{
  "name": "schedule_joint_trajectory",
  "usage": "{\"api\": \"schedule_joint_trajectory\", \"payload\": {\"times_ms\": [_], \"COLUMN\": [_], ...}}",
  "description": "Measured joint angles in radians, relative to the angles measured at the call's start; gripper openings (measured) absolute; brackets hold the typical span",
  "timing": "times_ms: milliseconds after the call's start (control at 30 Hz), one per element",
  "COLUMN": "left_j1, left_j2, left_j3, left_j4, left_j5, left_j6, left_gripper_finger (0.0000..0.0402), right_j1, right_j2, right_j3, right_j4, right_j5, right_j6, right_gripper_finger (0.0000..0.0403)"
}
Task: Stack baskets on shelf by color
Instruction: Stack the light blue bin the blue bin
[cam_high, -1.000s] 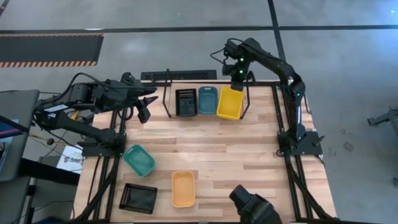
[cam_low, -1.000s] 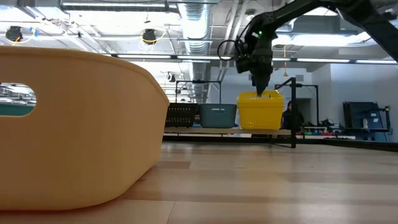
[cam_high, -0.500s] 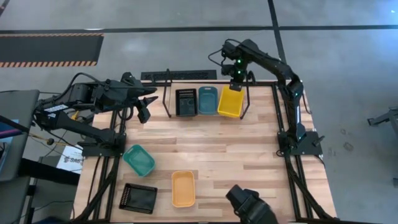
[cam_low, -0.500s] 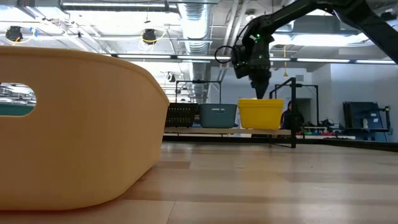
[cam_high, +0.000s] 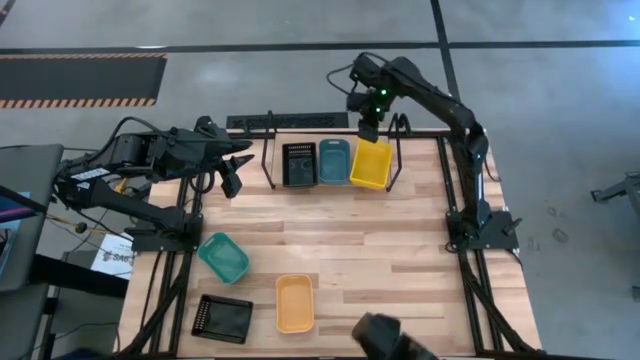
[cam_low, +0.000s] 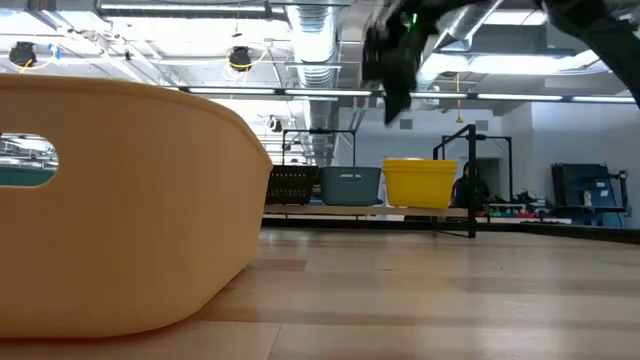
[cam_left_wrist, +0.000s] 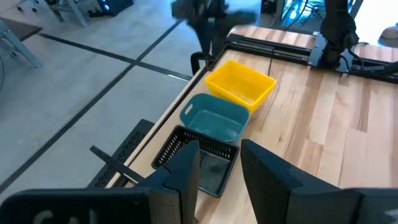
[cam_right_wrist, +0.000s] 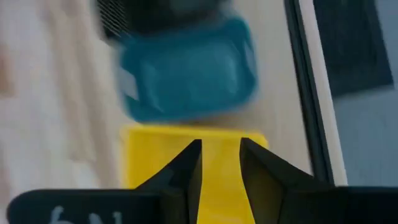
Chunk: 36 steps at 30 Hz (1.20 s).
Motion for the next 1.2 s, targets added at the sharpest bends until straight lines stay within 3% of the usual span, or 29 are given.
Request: {"api": "schedule_joint_trajectory", "payload": {"times_ms": [233,667,900,1033,1200], "left_j1": [0.0,0.0,0.0,0.0,-0.024], "left_j2": [0.0,0.0,0.006,0.029,0.034], "left_j3": [0.0,0.0,0.001,-0.002,-0.094], "left_j4": [-0.004,-0.102,-0.207,-0.334,-0.493], "left_j5": [0.011,0.035,0.186,0.266,0.193], "left_j6": [0.0,-0.028,-0.122,-0.259,-0.551], "left_gripper_finger": [0.0108,0.0108,0.0108,0.0108,0.0097], "right_j1": [0.187,0.574,0.683,0.738,0.772], "right_j2": [-0.065,-0.044,-0.013,-0.015,-0.015], "right_j3": [0.101,0.098,0.094,0.061,0.061], "right_j4": [-0.001,0.027,0.042,0.136,0.19], "right_j5": [-0.074,-0.072,-0.04,-0.009,0.01], "right_j6": [0.081,0.3,0.501,0.537,0.548], "right_gripper_finger": [0.0119,0.0119,0.0119,0.0119,0.0119]}}
